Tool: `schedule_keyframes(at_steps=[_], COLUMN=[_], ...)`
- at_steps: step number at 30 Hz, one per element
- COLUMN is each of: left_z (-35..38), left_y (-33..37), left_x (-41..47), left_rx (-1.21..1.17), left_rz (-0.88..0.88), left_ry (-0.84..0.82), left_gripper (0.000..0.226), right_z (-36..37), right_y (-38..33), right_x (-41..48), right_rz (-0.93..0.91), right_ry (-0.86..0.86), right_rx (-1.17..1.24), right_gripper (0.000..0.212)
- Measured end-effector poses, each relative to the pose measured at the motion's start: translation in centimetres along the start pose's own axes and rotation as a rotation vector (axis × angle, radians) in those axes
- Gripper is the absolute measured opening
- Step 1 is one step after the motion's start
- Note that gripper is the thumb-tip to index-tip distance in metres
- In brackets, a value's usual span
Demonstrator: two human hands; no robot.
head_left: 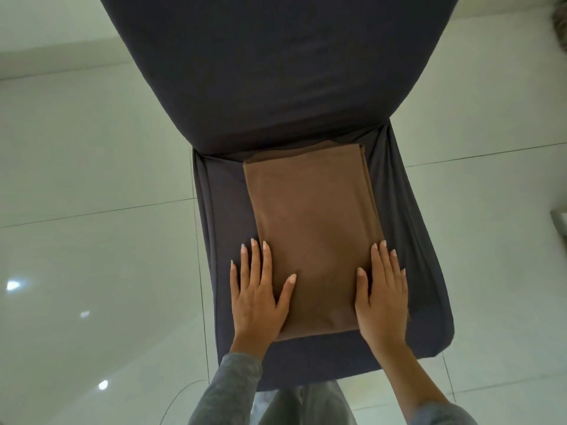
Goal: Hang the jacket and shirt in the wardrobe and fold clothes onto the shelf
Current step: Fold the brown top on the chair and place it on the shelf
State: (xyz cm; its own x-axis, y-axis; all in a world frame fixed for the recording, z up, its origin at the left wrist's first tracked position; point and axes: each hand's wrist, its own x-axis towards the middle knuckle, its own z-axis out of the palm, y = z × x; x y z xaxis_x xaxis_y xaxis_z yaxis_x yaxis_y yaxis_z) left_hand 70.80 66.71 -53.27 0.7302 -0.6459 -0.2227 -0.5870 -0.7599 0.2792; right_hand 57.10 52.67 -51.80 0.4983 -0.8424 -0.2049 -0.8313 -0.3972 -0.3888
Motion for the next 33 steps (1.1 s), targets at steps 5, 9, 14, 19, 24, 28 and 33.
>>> schedule_keyframes(at_steps=[5, 9, 14, 19, 24, 28, 33], left_z=[-1.0, -2.4, -3.5, -3.9, -4.4, -7.4, -16.6], left_y=[-0.5, 0.5, 3.4, 6.2, 7.7, 9.3, 11.9], left_x=[-2.4, -2.1, -1.8, -2.8, -3.0, -1.7, 0.9], left_rx=[-0.004, -0.026, -0.115, -0.229, -0.199, -0.594, -0.976], left_rz=[0.056, 0.102, 0.353, 0.529, 0.467, 0.222, -0.01], left_ry=[-0.06, -0.047, -0.076, -0.364, -0.384, -0.314, -0.4], left_gripper=[0.069, 0.063, 0.077, 0.094, 0.106, 0.081, 0.043], right_z=[-1.3, -3.5, -5.5, -6.5, -9.3, -13.9, -20.9], right_y=[-0.4, -0.5, 0.0, -0.3, -2.5, -6.4, -11.0], right_x=[-3.3, -3.6, -1.9, -1.4, -0.9, -0.3, 0.9], right_rz=[0.209, 0.354, 0.574, 0.564, 0.631, 0.538, 0.352], right_ry=[0.025, 0.036, -0.092, -0.169, -0.208, -0.268, -0.223], right_rx=[0.176, 0.122, 0.179, 0.258, 0.76, 1.037, 1.074], right_gripper=[0.048, 0.045, 0.044, 0.03, 0.022, 0.021, 0.014])
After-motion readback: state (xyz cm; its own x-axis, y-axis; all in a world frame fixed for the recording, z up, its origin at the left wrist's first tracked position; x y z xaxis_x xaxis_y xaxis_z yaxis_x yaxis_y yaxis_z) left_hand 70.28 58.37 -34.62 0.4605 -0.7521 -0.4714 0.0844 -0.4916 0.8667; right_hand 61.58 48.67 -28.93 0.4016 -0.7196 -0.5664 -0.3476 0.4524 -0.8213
